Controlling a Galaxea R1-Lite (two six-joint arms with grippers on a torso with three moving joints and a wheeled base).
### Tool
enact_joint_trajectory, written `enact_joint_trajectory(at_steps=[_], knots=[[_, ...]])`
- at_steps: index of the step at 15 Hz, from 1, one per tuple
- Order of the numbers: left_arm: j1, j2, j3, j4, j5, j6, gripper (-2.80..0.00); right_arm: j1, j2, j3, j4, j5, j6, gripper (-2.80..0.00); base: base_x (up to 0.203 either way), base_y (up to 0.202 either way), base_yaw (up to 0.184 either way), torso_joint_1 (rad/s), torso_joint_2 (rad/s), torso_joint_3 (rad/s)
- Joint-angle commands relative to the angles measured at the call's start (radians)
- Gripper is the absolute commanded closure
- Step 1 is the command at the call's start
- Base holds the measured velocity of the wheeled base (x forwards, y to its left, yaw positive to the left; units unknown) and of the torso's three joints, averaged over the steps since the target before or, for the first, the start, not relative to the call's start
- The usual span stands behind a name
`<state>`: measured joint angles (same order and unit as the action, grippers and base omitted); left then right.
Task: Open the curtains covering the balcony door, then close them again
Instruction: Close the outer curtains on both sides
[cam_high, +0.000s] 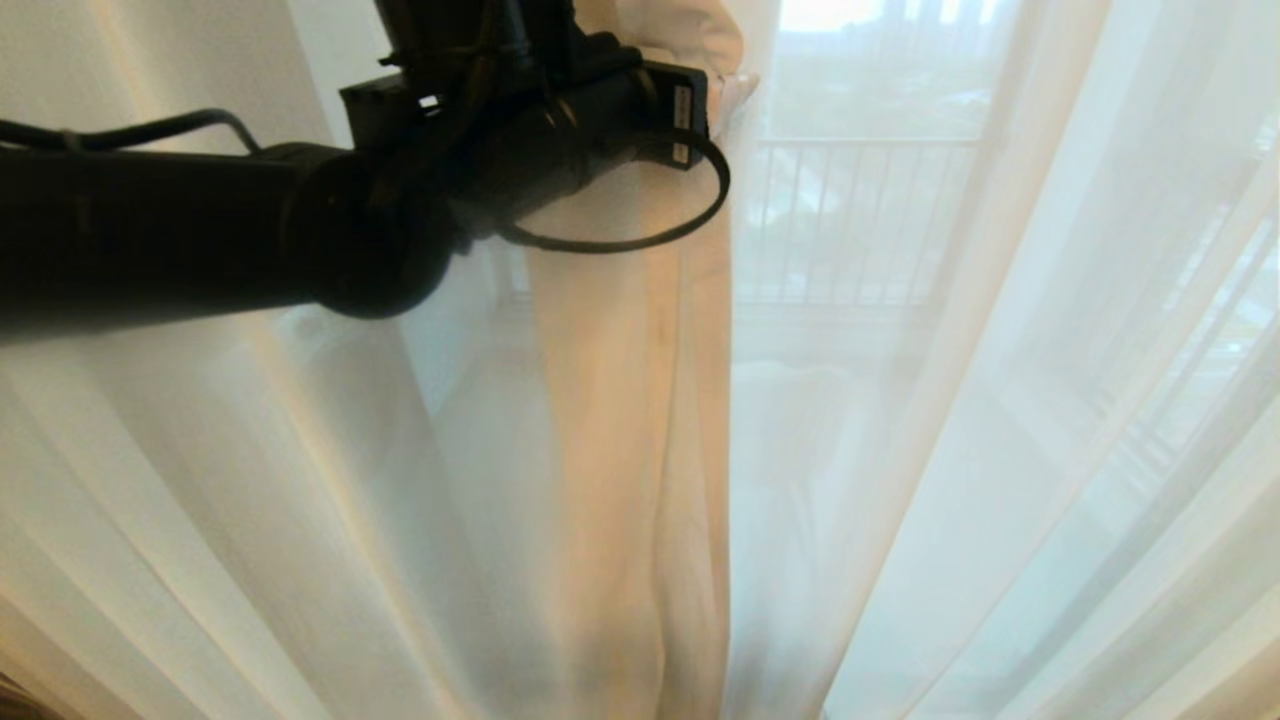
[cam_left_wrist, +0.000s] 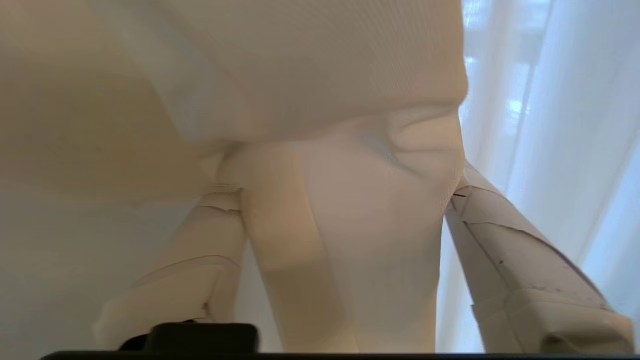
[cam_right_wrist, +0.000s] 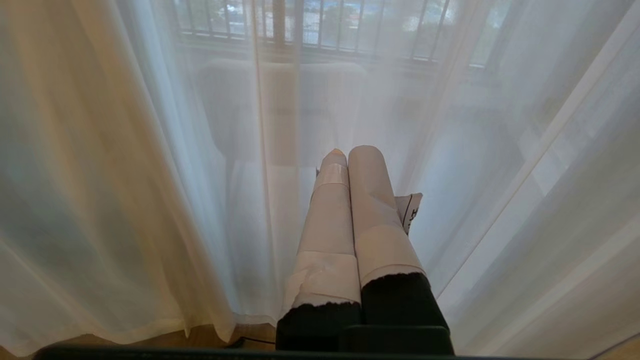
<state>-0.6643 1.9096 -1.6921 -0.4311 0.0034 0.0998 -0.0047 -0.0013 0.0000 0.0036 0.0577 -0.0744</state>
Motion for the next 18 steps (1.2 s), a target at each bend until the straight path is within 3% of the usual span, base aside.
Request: enact_joint_trajectory(at_steps=[1,9,13,18], knots=[[-0.002,-0.150,0.136,-0.001,0.000,-0.009,-2.80,0.000,0.001,0.000,0.001,0.001,-0.001,0.00,0.000,0.000,0.000,0.000,0.00,0.000],[-0.006,-0.608,0.632,0.094,-0.003,-0.108,-2.80,0.000,0.001,0.000,0.001,0.001,-0.001,0.00,0.000,0.000,0.000,0.000,0.00,0.000],[-0.013,-0.763,0.761,0.166,-0.011,-0.148,-2.80,0.000,0.001,0.000,0.000,0.001,-0.001,0.00,0.000,0.000,0.000,0.000,0.00,0.000],[-0.066,-0.872,0.866,0.201,-0.013,-0.153,-2.80,0.000,0.001,0.000,0.001,0.001,-0.001,0.00,0.000,0.000,0.000,0.000,0.00,0.000]])
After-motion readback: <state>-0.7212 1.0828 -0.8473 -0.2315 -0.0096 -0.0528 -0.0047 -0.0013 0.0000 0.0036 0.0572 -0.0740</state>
